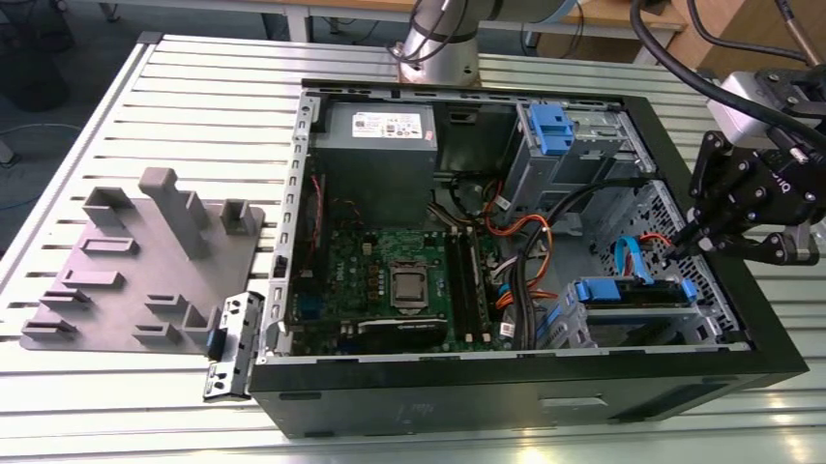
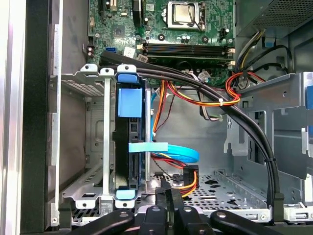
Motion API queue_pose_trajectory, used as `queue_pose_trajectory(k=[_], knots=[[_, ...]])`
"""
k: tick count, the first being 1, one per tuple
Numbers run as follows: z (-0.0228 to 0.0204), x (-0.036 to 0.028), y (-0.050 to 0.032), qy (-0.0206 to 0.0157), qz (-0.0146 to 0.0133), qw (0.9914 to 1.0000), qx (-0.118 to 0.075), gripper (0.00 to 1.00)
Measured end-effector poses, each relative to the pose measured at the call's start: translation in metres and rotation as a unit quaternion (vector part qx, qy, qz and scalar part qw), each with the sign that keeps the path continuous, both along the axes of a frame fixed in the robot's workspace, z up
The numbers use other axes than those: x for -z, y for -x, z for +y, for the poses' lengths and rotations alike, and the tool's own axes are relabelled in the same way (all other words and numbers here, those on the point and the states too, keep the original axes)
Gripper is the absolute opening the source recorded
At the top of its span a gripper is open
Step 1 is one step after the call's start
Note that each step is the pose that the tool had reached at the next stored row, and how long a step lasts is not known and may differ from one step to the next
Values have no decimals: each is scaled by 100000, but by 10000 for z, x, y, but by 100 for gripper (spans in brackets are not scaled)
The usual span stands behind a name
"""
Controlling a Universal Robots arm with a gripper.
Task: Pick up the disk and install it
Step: 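Insert the second disk wire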
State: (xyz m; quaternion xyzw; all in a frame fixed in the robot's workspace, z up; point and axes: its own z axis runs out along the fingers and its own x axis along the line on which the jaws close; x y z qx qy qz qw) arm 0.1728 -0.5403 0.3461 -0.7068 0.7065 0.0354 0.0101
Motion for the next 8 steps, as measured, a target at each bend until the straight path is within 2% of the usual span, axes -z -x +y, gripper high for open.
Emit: queue_pose_trajectory(k=[8], knots=[[-5,0,21,1,-2,100000,-3,16]])
